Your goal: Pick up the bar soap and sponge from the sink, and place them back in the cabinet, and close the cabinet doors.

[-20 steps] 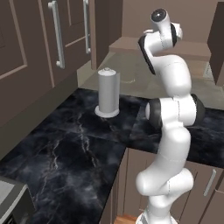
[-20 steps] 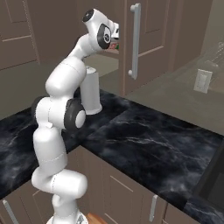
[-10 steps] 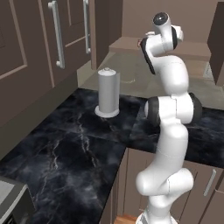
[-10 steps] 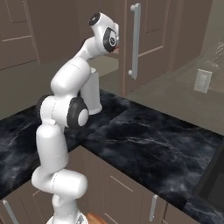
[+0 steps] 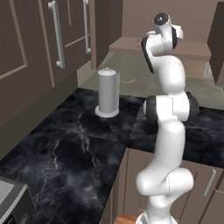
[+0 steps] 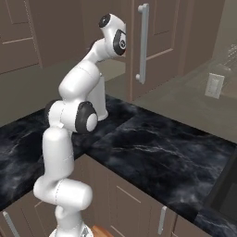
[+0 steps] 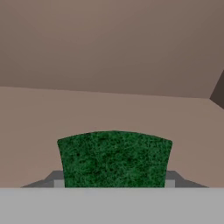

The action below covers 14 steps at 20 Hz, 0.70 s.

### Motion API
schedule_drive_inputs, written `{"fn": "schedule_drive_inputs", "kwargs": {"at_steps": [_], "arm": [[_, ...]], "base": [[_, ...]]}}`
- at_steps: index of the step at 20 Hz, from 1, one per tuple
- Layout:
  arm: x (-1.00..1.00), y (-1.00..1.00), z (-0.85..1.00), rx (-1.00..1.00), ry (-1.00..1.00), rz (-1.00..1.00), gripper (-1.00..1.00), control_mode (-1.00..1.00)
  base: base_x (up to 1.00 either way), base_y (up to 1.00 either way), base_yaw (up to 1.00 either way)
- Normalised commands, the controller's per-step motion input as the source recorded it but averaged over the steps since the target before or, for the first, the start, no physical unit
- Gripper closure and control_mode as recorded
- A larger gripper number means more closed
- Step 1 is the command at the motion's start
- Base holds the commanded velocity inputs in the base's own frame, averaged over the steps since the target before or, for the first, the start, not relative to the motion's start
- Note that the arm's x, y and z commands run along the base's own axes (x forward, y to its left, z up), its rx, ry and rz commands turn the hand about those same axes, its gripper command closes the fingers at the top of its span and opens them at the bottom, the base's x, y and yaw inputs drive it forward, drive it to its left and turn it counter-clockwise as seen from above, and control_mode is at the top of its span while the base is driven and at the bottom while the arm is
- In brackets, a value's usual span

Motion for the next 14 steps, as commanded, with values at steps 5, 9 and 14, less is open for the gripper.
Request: {"fn": "schedule_drive_inputs", "kwargs": {"at_steps": [5,9,14], "arm": [[0.07,-0.03,0.0,0.0,0.04,0.0,1.0,-1.0],[0.0,0.0,0.0,0.0,0.02,0.0,-1.0,-1.0],[0.0,0.0,0.0,0.0,0.0,0.0,-1.0,-1.0]], "base": [[0.0,0.0,0.0],[0.0,0.0,0.0],[0.0,0.0,0.0]]}}
